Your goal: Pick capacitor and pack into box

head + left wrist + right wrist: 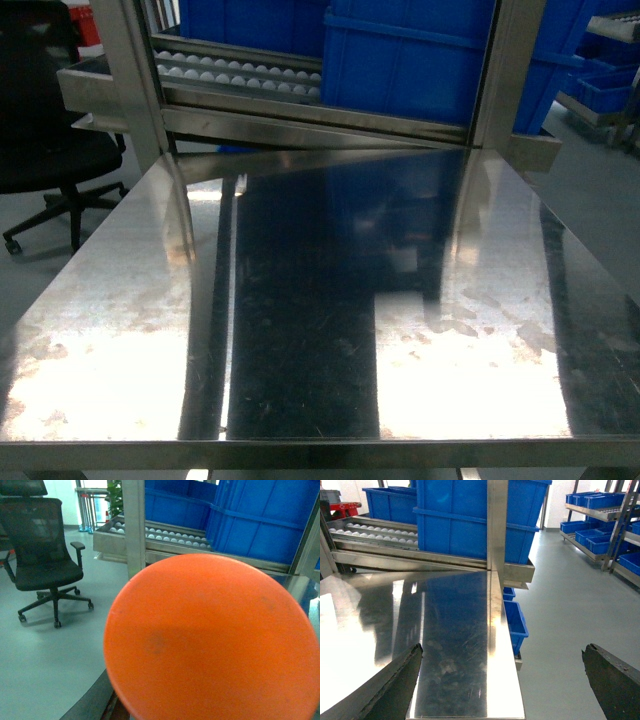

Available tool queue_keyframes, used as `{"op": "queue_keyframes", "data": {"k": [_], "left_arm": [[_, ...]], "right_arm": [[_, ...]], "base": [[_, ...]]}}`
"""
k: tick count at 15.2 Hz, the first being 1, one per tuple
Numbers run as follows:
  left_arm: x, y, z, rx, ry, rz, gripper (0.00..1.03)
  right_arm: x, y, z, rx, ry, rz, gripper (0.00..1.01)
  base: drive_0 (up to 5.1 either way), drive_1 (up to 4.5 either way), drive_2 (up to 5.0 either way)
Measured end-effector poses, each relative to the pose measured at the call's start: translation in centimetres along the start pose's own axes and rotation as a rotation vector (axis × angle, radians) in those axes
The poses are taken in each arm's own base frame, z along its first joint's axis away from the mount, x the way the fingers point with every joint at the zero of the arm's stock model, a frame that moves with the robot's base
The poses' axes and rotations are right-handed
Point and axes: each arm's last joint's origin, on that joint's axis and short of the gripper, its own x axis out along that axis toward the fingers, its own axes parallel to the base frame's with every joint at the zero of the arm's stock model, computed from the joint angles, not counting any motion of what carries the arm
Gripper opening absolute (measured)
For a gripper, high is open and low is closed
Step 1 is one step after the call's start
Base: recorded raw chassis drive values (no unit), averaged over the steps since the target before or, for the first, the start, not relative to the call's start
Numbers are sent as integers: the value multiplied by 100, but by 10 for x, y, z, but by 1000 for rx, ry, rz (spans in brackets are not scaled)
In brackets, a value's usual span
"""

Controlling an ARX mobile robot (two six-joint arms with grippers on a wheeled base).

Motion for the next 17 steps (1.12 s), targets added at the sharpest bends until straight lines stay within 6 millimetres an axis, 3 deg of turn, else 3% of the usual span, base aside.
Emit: {"op": "queue_keyframes", "data": {"k": [17], "left_arm": [[0, 0, 0, 2, -2, 0, 45]], "right_arm": [[0, 0, 0, 0, -1, 0, 98]], "base": [[0, 0, 0]]}}
